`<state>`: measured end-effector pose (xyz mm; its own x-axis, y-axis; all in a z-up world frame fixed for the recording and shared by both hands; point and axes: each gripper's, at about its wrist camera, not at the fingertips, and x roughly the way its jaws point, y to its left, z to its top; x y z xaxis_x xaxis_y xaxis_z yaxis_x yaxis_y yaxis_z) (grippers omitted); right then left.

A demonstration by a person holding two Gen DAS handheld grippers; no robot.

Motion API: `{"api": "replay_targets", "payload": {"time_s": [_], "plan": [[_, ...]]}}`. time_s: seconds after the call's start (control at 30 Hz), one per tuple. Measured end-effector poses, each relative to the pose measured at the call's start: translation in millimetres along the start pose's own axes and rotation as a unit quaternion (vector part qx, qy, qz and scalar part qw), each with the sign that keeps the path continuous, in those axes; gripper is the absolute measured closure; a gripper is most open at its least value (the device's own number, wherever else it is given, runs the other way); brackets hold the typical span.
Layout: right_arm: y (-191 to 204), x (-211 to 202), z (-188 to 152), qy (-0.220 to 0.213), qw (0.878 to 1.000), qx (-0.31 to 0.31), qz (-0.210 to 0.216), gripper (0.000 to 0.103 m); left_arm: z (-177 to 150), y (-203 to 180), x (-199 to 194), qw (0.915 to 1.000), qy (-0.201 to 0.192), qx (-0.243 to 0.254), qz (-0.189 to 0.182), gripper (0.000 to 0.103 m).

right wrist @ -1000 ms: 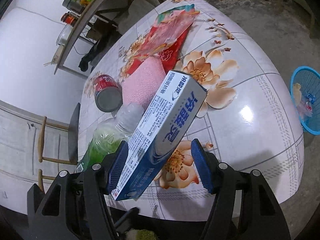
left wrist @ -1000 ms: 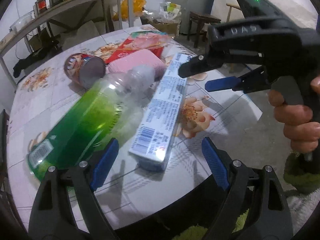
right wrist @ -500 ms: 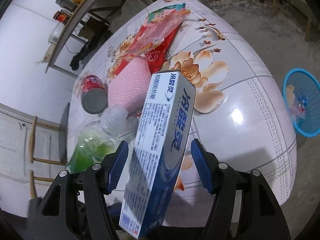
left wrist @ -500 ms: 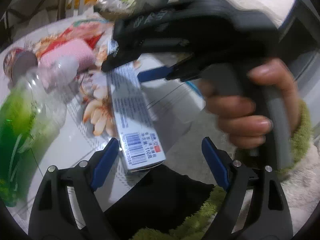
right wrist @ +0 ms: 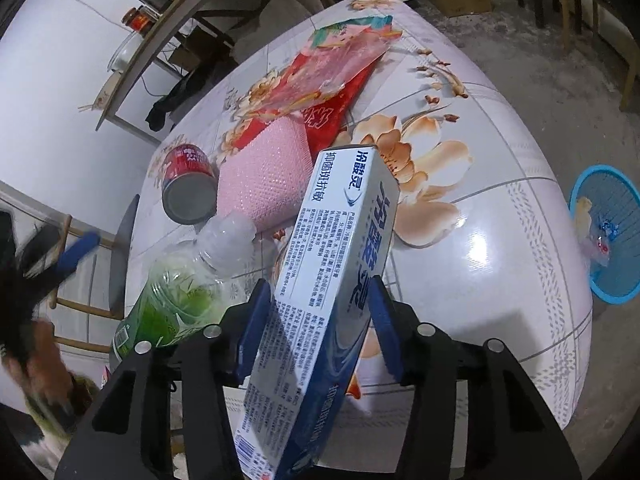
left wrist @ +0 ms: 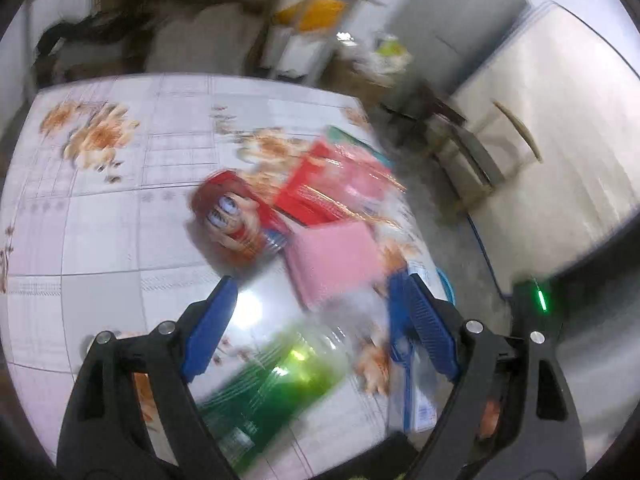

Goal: Collect trash
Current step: 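Grasp the white-blue toothpaste box with the right tool while the left tool grasps the red can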

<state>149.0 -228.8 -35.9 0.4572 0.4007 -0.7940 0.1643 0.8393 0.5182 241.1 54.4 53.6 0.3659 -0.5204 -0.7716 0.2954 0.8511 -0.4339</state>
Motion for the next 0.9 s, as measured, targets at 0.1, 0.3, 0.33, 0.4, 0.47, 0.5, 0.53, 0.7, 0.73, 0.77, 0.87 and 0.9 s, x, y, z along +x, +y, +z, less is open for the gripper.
{"api": "replay_targets", "payload": {"time_s": [0.1, 0.3, 0.33, 0.4, 0.47, 0.5, 0.53, 0.7, 0.73, 0.77, 0.87, 0.9], "plan": [[-8, -5, 0, -0.006, 1.0, 0.009, 0.001, 0.057, 30, 27, 31, 0.9956, 0.043, -0.084, 0.001, 0.022], [-14, -6, 0, -0.009, 1.0, 0.014, 0.007, 0.058, 49, 65, 86, 0.9732, 0.077, -0.216, 0.021, 0.022], [-13, -6, 0, -0.009, 1.0, 0.013, 0.007, 0.058, 52, 63, 92, 0.9739, 0.077, -0.21, 0.037, 0.022], [-13, -5, 0, -0.009, 1.0, 0.012, 0.008, 0.058, 55, 59, 100, 0.9762, 0.081, -0.193, 0.058, 0.022], [-14, -5, 1, -0.009, 1.0, 0.012, 0.009, 0.058, 59, 55, 113, 0.9772, 0.091, -0.176, 0.077, 0.022], [-14, -5, 1, -0.009, 1.0, 0.011, 0.01, 0.058, 59, 58, 116, 0.9763, 0.093, -0.177, 0.081, 0.022], [-14, -5, 1, -0.01, 1.0, 0.012, 0.011, 0.058, 60, 61, 120, 0.9747, 0.097, -0.183, 0.084, 0.022], [-15, -5, 1, -0.009, 1.0, 0.012, 0.012, 0.058, 63, 74, 133, 0.9694, 0.102, -0.202, 0.096, 0.028], [-15, -5, 1, -0.009, 1.0, 0.013, 0.013, 0.058, 63, 76, 134, 0.9691, 0.104, -0.204, 0.091, 0.03], [-15, -6, 1, -0.009, 1.0, 0.013, 0.014, 0.057, 62, 77, 135, 0.969, 0.103, -0.208, 0.085, 0.032], [-15, -6, 0, -0.008, 1.0, 0.012, 0.014, 0.057, 61, 76, 133, 0.9697, 0.101, -0.204, 0.089, 0.034], [-15, -6, 0, -0.008, 1.0, 0.012, 0.014, 0.057, 60, 75, 132, 0.9704, 0.098, -0.201, 0.09, 0.034]]}}
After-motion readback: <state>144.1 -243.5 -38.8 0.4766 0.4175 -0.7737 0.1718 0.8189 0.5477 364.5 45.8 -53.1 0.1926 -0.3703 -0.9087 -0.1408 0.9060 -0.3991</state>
